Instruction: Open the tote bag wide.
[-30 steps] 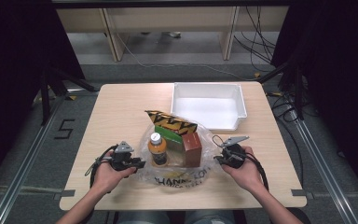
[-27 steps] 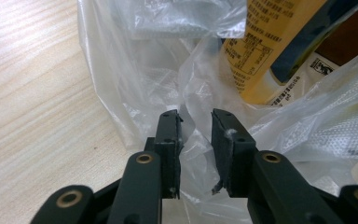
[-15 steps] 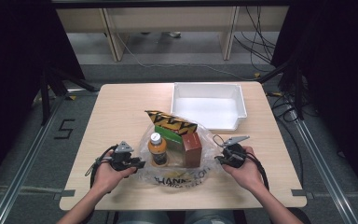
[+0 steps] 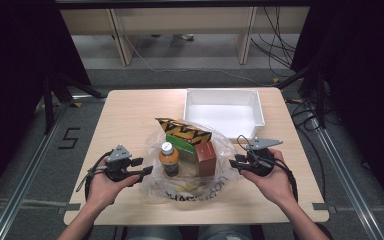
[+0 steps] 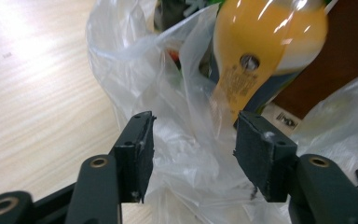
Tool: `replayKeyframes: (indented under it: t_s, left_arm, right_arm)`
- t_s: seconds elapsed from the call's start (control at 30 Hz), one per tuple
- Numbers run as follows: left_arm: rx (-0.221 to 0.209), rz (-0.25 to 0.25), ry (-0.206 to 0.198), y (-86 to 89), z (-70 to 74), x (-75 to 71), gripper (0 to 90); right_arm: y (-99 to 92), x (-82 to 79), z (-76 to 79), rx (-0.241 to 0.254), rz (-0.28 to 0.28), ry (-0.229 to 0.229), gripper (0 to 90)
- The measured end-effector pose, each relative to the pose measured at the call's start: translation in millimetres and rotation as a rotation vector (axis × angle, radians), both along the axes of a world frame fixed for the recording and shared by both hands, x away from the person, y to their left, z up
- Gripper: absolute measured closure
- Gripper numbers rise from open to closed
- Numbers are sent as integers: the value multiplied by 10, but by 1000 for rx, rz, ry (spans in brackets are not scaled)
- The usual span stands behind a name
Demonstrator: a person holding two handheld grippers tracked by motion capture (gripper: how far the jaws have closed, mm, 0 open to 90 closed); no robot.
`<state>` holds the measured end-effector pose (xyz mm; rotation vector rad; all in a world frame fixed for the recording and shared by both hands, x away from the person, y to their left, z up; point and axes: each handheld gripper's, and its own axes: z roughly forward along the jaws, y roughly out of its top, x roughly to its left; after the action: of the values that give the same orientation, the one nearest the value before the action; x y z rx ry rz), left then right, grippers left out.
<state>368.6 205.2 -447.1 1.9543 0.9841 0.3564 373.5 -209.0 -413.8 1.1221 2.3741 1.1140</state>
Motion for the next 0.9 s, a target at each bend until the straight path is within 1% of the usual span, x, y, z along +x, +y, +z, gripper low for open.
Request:
replayKeyframes:
  t_s: [0.03, 0.1, 0.13, 0.17, 0.2, 0.23, 0.27, 0.3, 0.33, 0.37, 0.4, 0.43, 0.47, 0.5, 0.53, 0.6, 0.63, 0.67, 0.7, 0.73, 0.77, 0.8, 0.83, 0.87, 0.9]
  left_arm:
    - [-25, 5, -6, -8, 14, -6, 455]
    - [-28, 8, -16, -5, 57, -21, 452]
    - [-30, 7, -20, -4, 73, -28, 448]
    - [-24, -2, -13, 2, 92, -35, 444]
    - [-31, 2, -21, -2, 97, -46, 441]
    - [-36, 0, -25, -1, 106, -55, 439]
    - [-42, -3, -22, 0, 115, -63, 438]
    - [-49, -8, -26, 4, 123, -66, 438]
    - [-54, -2, -22, 8, 144, -75, 442]
    - [-57, -2, -28, 16, 167, -73, 447]
    - [-58, -11, -39, 32, 188, -61, 454]
    - [-53, -3, -44, 41, 219, -58, 464]
    - [-57, -5, -55, 54, 244, -44, 473]
    - [-65, -5, -59, 61, 270, -36, 488]
    - [-61, -11, -66, 76, 299, -24, 509]
    - [-50, -16, -81, 103, 354, 1, 549]
    - [-50, -16, -81, 103, 354, 1, 572]
    - [-48, -3, -84, 134, 392, 47, 605]
    - [-46, 2, -87, 150, 404, 85, 626]
    - [-51, 9, -85, 162, 409, 126, 665]
    - [-64, 14, -84, 181, 405, 177, 705]
    - [-85, 29, -80, 197, 390, 240, 736]
    - [-95, 38, -75, 204, 375, 277, 768]
    - [-112, 49, -67, 210, 350, 329, 782]
    - [-131, 58, -58, 212, 322, 382, 801]
  right_arm:
    - [-13, -7, 37, -3, 8, -12, 674]
    - [11, -68, 87, 32, -5, 14, 661]
    - [7, -85, 103, 33, 8, 10, 659]
    - [7, -106, 118, 42, 10, 9, 657]
    - [0, -122, 127, 42, 20, 0, 655]
    - [2, -149, 138, 52, 21, 6, 654]
    - [-13, -163, 164, 57, 35, 10, 657]
    - [-14, -186, 185, 63, 31, -5, 667]
    - [-24, -189, 205, 65, 32, -33, 695]
    - [-27, -211, 243, 77, 27, -27, 728]
    - [-46, -200, 280, 74, 29, -51, 768]
    - [-57, -166, 299, 78, 29, -79, 797]
    - [-59, -155, 334, 82, 21, -64, 825]
    - [-74, -108, 352, 70, 18, -91, 849]
    - [-69, -86, 370, 68, 16, -71, 864]
    - [-57, -9, 398, 70, 15, -75, 883]
    - [-57, -9, 398, 70, 15, -75, 883]
    - [-32, 80, 387, 67, 16, -87, 900]
    - [-18, 99, 380, 71, 13, -75, 900]
    - [-3, 141, 364, 81, 8, -74, 900]
    - [4, 183, 355, 75, 5, -67, 900]
    - [24, 225, 343, 92, 0, -56, 900]
    - [31, 289, 321, 88, 4, -72, 900]
    - [40, 317, 317, 89, 2, -60, 900]
    - [65, 365, 284, 100, -9, -83, 900]
